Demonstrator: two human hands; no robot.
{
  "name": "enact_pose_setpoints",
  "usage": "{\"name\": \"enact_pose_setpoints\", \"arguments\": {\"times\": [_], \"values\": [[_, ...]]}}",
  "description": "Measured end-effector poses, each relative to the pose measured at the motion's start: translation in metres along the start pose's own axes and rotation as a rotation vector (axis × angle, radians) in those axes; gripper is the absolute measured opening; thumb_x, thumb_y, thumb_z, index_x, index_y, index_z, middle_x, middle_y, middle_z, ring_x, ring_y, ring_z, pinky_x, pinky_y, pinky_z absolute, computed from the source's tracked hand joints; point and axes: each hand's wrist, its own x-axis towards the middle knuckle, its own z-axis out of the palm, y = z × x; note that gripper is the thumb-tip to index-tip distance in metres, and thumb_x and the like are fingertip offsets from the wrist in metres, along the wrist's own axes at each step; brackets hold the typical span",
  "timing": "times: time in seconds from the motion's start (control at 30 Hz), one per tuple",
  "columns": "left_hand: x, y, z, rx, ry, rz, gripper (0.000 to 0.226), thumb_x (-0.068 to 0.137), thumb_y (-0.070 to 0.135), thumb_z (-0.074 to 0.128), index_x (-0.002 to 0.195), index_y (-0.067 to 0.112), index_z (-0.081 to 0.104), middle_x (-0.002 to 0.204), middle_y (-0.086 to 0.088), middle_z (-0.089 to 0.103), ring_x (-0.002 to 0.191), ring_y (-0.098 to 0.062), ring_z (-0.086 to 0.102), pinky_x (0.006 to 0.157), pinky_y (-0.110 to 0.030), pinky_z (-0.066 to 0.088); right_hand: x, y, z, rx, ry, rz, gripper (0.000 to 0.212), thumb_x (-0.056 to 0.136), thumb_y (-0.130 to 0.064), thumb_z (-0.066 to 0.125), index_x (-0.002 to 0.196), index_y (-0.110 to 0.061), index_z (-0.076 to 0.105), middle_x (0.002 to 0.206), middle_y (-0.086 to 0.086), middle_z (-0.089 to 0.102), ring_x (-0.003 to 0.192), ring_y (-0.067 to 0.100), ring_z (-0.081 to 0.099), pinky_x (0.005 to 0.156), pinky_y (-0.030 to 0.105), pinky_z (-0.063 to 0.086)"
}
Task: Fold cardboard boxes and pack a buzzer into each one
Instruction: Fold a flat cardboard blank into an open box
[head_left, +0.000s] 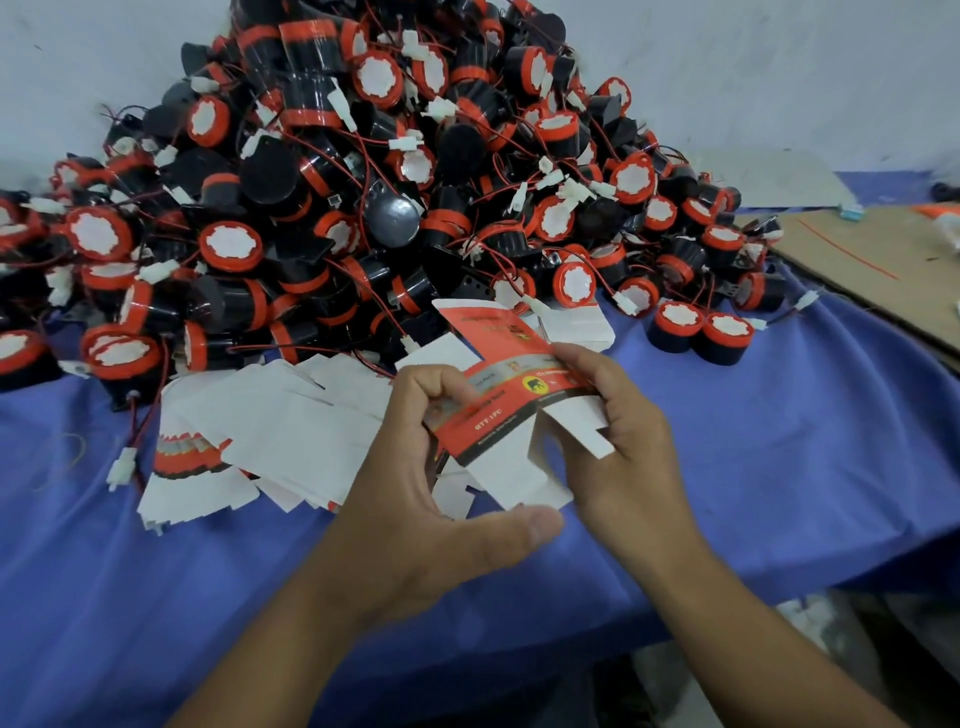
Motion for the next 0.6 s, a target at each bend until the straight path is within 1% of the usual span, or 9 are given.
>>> {"name": "enact_pose_setpoints", "arguments": {"times": [0.07, 0.1, 0.17, 0.2, 0.3, 0.37, 0.47, 0.53, 0.6], "values": [[0.0, 0.001, -0.004, -0.013, -0.034, -0.02, 0.087, 0.066, 0.05, 0.088, 0.135, 0.036, 0.038, 0.129, 0.002, 0.059, 0.118, -0.026, 0.06, 0.088, -0.033, 0.054, 0.0, -0.003, -0.001, -0.065, -0.034, -0.04, 0.05, 0.086, -0.023, 0.057, 0.135, -0.033, 0.055, 0.119, -0.039, 0.057, 0.112, -0.006, 0.057, 0.091, 0.015, 0.049], [-0.001, 0.001, -0.005, -0.016, -0.035, -0.016, 0.09, 0.067, 0.05, 0.088, 0.139, 0.042, 0.034, 0.133, 0.005, 0.058, 0.121, -0.023, 0.06, 0.084, -0.029, 0.055, -0.001, -0.004, -0.001, -0.101, -0.072, -0.05, 0.052, 0.085, -0.024, 0.056, 0.136, -0.036, 0.054, 0.123, -0.04, 0.055, 0.115, -0.008, 0.055, 0.093, 0.014, 0.048], [-0.001, 0.001, -0.006, 0.014, -0.021, 0.01, 0.094, 0.071, 0.045, 0.087, 0.142, 0.051, 0.027, 0.135, 0.01, 0.056, 0.122, -0.02, 0.06, 0.074, -0.027, 0.056, -0.002, -0.007, 0.001, -0.162, -0.173, -0.006, 0.053, 0.085, -0.032, 0.051, 0.138, -0.032, 0.055, 0.142, -0.025, 0.052, 0.131, 0.001, 0.049, 0.107, 0.026, 0.043], [-0.001, 0.0, -0.006, 0.039, -0.011, 0.01, 0.096, 0.071, 0.043, 0.087, 0.143, 0.055, 0.025, 0.135, 0.011, 0.056, 0.122, -0.021, 0.06, 0.073, -0.029, 0.057, -0.002, -0.008, 0.003, -0.163, -0.21, 0.023, 0.051, 0.086, -0.039, 0.048, 0.135, -0.028, 0.06, 0.144, -0.015, 0.054, 0.133, 0.009, 0.049, 0.109, 0.033, 0.043], [0.0, -0.003, -0.005, 0.111, 0.011, -0.024, 0.098, 0.071, 0.049, 0.086, 0.142, 0.061, 0.019, 0.135, 0.018, 0.054, 0.123, -0.016, 0.059, 0.084, -0.036, 0.057, -0.005, -0.016, 0.006, 0.0, -0.211, 0.061, 0.038, 0.084, -0.047, 0.043, 0.108, -0.027, 0.064, 0.109, -0.008, 0.067, 0.099, 0.015, 0.063, 0.083, 0.04, 0.054], [0.001, -0.006, -0.002, 0.147, 0.032, -0.037, 0.098, 0.072, 0.049, 0.083, 0.143, 0.061, 0.016, 0.134, 0.024, 0.052, 0.125, -0.009, 0.056, 0.091, -0.033, 0.056, -0.005, -0.017, 0.008, 0.126, -0.166, 0.123, 0.036, 0.079, -0.049, 0.048, 0.105, -0.035, 0.066, 0.094, -0.009, 0.071, 0.084, 0.013, 0.067, 0.07, 0.038, 0.055], [0.005, -0.011, -0.001, 0.115, 0.114, -0.081, 0.101, 0.07, 0.043, 0.081, 0.144, 0.057, 0.015, 0.127, 0.03, 0.055, 0.119, -0.001, 0.059, 0.087, -0.017, 0.054, -0.005, -0.016, 0.008, 0.261, -0.106, 0.203, 0.037, 0.079, -0.049, 0.065, 0.116, -0.042, 0.065, 0.1, -0.008, 0.075, 0.088, 0.012, 0.073, 0.07, 0.031, 0.058], [0.008, -0.012, -0.002, 0.072, 0.186, -0.121, 0.101, 0.066, 0.045, 0.081, 0.144, 0.053, 0.017, 0.119, 0.036, 0.058, 0.11, 0.004, 0.062, 0.079, -0.01, 0.052, -0.005, -0.016, 0.007, 0.317, -0.064, 0.196, 0.035, 0.087, -0.041, 0.072, 0.12, -0.034, 0.066, 0.098, -0.001, 0.077, 0.088, 0.017, 0.074, 0.073, 0.036, 0.061], [0.011, -0.011, -0.004, -0.004, 0.255, -0.161, 0.097, 0.063, 0.046, 0.08, 0.143, 0.041, 0.027, 0.11, 0.037, 0.061, 0.101, 0.005, 0.066, 0.072, -0.008, 0.052, -0.005, -0.016, 0.007, 0.387, -0.03, 0.176, 0.037, 0.087, -0.039, 0.074, 0.121, -0.025, 0.065, 0.093, -0.004, 0.078, 0.087, 0.013, 0.075, 0.071, 0.026, 0.059]]}}
